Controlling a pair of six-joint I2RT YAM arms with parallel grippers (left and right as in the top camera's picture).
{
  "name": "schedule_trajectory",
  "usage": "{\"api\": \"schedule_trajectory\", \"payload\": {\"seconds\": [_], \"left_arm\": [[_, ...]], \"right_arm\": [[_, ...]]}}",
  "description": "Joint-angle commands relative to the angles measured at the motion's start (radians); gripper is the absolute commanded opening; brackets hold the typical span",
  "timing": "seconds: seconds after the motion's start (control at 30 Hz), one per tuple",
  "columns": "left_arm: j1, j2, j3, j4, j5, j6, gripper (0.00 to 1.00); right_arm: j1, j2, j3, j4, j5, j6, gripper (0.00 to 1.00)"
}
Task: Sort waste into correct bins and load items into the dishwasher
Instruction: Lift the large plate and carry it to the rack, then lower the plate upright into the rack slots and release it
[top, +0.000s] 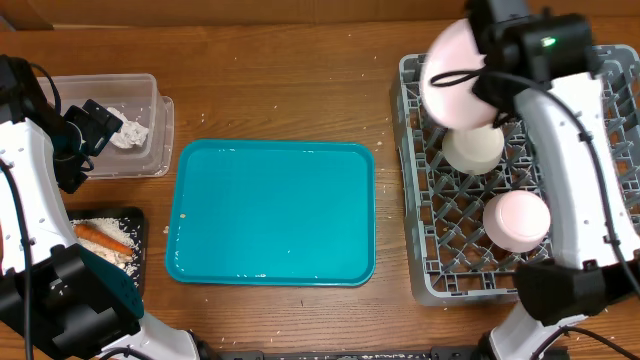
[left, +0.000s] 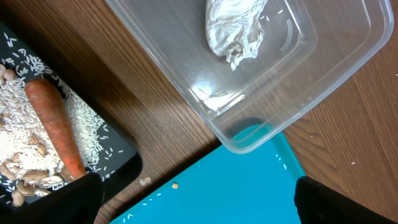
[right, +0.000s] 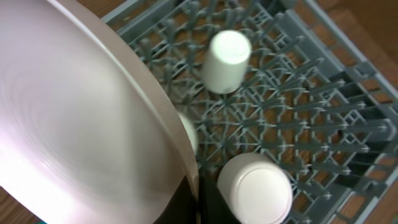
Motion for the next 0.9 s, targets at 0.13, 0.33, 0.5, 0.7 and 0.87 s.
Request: {"api": "schedule_trajectory", "payload": {"seconds": [0.13,0.33,0.5,0.7,0.87], "left_arm": [[0.004,0.012,0.006,0.003,-0.010,-0.007,1.00],[0.004,0.012,0.006,0.003,-0.010,-0.007,1.00],[0.004,0.012,0.006,0.003,-0.010,-0.007,1.00],[0.004,0.012,0.006,0.002,-0.010,-0.007,1.00],[0.004,0.012,0.006,0.003,-0.010,-0.007,1.00]], "right_arm": [[-0.043,-0.001,-0.123,0.091,0.168,-0.006,0.04],[-0.043,0.000,-0.236,0.238,0.338,-0.005,0.04],[-0.050,0.001,-0.247,0.287,0.454,-0.006,0.04],[-0.079,0.002,-0.250,0.315,0.441,-0.006,0.04],[-0.113,0.003,-0.294,0.396,0.440,-0.037,0.04]]}}
